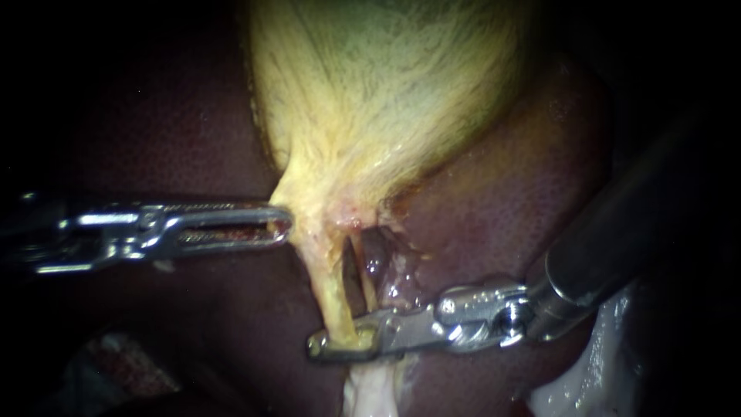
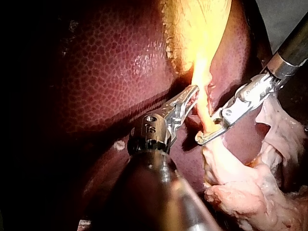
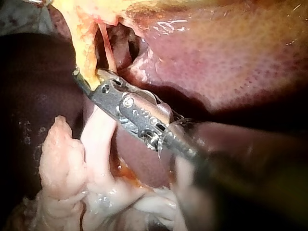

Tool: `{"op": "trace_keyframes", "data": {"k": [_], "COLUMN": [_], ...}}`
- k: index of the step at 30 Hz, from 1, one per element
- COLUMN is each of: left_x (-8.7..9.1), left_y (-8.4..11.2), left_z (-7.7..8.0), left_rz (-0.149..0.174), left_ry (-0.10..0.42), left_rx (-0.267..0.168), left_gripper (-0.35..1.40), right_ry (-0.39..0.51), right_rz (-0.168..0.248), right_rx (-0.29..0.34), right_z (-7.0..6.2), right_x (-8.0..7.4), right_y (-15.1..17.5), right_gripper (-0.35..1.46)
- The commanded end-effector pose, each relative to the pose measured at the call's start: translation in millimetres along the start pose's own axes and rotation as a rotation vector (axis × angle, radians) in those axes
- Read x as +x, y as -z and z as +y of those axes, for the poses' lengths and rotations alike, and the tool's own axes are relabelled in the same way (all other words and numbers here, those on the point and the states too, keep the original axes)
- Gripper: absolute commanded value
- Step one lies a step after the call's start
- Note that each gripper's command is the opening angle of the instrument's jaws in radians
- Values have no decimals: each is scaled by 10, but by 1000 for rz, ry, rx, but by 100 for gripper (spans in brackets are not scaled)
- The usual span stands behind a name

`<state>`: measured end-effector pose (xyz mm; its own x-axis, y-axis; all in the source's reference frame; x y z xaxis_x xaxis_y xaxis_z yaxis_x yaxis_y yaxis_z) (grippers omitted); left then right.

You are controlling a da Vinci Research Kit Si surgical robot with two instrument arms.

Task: Going back first clip left tube

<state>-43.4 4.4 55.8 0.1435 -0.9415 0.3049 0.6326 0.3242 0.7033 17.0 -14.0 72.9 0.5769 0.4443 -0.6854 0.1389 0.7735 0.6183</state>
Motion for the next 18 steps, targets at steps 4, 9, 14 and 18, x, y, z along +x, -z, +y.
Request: {"op": "trace_keyframes", "data": {"k": [4, 9, 14, 18], "left_x": [0, 0, -1, -1], "left_y": [0, 0, 0, 2], "left_z": [0, 0, 0, 0], "left_rz": [0, 0, 0, 1], "left_ry": [0, 0, 0, 0], "left_rx": [0, 0, 1, 1], "left_gripper": [-23, -23, -23, -23], "right_ry": [0, 23, 123, 183], "right_rz": [0, 1, 47, 72], "right_rx": [0, -12, -47, -112], "right_z": [0, 1, 6, 11], "right_x": [0, 1, 3, 5], "right_y": [0, -2, -4, -3], "right_gripper": [-35, 3, 53, 60]}}
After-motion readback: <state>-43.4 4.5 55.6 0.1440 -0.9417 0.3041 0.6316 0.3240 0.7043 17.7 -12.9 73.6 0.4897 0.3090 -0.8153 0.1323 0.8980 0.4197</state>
